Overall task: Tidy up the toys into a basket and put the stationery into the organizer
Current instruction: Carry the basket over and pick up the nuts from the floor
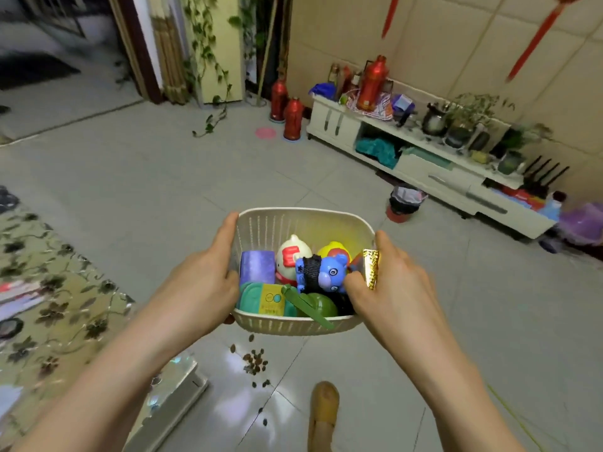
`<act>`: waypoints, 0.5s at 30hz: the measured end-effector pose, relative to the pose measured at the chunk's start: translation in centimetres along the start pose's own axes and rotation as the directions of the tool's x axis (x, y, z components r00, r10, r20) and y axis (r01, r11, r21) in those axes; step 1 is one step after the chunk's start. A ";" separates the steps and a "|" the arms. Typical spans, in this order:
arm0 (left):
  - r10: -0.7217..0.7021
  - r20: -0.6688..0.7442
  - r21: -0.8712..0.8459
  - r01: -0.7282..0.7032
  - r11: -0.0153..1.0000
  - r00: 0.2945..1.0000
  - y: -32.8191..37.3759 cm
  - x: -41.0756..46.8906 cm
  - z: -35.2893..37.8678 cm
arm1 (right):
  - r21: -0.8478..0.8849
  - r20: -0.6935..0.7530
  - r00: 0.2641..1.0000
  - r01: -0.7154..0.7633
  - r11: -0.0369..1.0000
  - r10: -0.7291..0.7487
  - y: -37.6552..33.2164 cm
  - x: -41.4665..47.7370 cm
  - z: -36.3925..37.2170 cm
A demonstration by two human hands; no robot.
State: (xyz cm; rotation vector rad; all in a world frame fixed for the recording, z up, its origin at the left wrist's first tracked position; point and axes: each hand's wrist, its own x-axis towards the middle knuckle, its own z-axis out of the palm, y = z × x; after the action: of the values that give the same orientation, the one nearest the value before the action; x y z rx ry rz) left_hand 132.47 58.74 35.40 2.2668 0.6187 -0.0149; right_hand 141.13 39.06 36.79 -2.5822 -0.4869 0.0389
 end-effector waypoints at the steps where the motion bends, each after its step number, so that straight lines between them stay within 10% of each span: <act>1: -0.052 -0.091 -0.001 0.053 0.999 0.994 0.5 1.7 1.2 | 0.023 0.052 0.997 0.064 0.998 -0.065 1.3 3.4 0.6; 15: -0.502 -0.502 -0.207 0.466 0.860 0.704 6.5 3.2 9.5 | 0.164 0.348 0.725 0.577 0.800 -0.594 4.9 17.6 2.1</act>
State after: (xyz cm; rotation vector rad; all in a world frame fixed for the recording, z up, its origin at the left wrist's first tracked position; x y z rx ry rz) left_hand 139.80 49.73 32.52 1.9671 1.4924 0.4002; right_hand 158.97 42.25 33.66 -2.2536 -1.4199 0.3369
